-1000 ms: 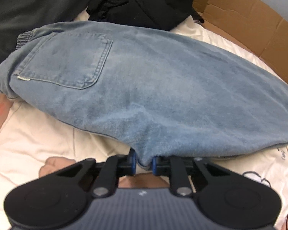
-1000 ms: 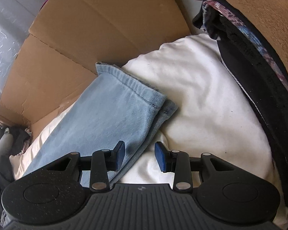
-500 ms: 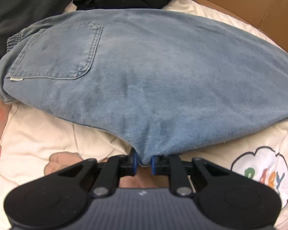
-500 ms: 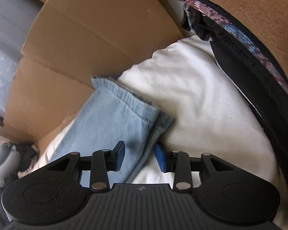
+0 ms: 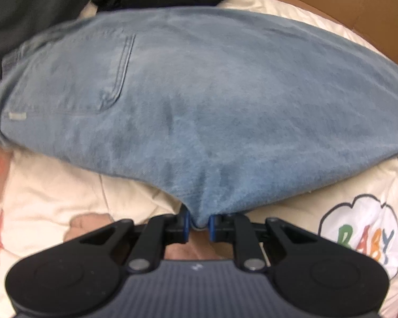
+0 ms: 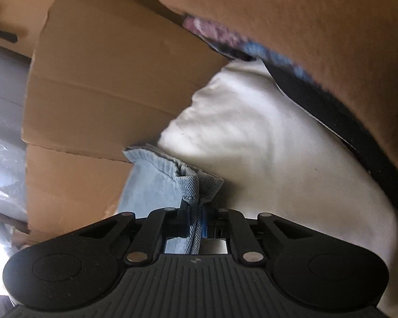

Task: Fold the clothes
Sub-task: 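Grasp the jeans edge with the left gripper while the right gripper grasps the leg hem, then lift the light-blue jeans with both grippers and swing them over the bed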

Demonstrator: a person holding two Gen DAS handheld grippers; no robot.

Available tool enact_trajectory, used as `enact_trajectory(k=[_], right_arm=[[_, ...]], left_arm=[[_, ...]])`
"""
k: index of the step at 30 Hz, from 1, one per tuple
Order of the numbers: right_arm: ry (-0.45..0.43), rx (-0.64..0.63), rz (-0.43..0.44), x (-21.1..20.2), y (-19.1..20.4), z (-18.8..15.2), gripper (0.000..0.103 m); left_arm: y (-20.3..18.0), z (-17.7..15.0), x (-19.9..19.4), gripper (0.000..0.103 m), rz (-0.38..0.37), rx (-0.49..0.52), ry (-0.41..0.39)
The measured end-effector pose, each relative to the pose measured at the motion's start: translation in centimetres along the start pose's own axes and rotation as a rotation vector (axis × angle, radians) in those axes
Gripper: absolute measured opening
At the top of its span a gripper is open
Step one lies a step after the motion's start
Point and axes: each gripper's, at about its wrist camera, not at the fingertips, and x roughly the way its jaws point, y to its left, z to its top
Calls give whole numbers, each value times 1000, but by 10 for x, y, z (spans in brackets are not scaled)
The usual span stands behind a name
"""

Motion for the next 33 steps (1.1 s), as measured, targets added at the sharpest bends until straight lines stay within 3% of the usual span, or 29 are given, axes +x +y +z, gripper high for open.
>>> enact_trajectory(k=[4, 7, 12, 15, 17, 20, 26, 33], right_arm=[[25, -30, -12, 7, 4, 1, 12], [36, -61, -21, 10, 5, 3, 16], [35, -61, -25, 11, 5, 1, 16], [40, -70, -27, 12, 6, 2, 16], [43, -82, -31, 12, 4, 2, 21], [46, -98, -41, 11, 3, 1, 23], [53, -114, -45, 13, 4, 1, 23], [61, -137, -49, 16, 4, 2, 23]], left_arm=[[7, -2, -5, 18, -45, -35, 5], [5, -7, -19, 22, -47, -7, -33], [3, -15, -32, 39, -97, 8, -62], [10, -18, -36, 52, -135, -28, -72], [17, -18, -36, 53, -161, -83, -65], [31, -16, -36, 54, -197, -169, -69], [53, -11, -21, 51, -192, -333, -96], [63, -10, 0, 33, -185, -412, -76]])
